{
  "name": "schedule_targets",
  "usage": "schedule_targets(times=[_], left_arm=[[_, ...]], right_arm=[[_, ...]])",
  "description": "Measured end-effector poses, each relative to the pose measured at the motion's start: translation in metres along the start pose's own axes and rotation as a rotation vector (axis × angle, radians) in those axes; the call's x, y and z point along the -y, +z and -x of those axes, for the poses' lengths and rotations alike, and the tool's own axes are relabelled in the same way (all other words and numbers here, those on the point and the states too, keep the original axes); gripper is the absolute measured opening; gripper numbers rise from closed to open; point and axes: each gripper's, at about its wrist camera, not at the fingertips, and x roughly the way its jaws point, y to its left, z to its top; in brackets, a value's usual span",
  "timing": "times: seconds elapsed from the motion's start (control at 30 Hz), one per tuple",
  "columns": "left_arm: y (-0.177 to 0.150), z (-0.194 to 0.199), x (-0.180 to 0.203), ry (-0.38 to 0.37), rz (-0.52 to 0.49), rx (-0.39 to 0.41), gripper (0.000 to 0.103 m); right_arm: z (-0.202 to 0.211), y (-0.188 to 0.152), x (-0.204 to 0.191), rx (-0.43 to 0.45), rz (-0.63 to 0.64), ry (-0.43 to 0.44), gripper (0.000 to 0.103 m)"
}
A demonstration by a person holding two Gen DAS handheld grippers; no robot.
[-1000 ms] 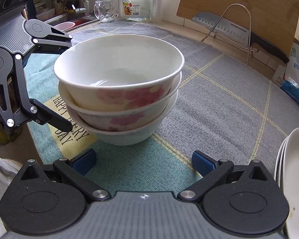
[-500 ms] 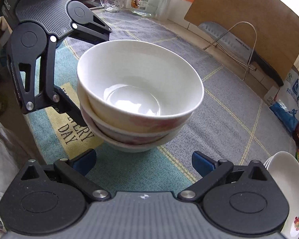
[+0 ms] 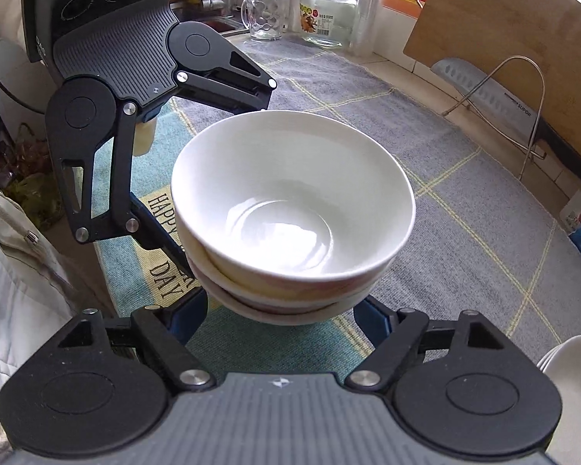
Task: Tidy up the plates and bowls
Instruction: 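Lift the bowl stack with both tools and carry it over the plate stack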
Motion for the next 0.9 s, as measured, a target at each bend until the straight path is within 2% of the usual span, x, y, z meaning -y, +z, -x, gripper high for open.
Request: schedule_targets(times=[0.13,0.57,0.9], left_arm=[[0.003,-0.002,-0.004,-0.024,-0.005,-0.008,0.082],[0.007,-0.004,-0.012,-0.104,-0.035,-0.016,0.082],[0.011,-0.006,-0.013,-0.122,-0.059,-0.023,0.085]], right_arm=[[-0.002,0.003,0.004,-0.005,-0.002,0.021,0.086],[-0.003,0.004,0.007,-0.017,-0.018,0.041,0.086],[-0.005,0.005,0.007,-0.027,-0.022,0.033,0.086]])
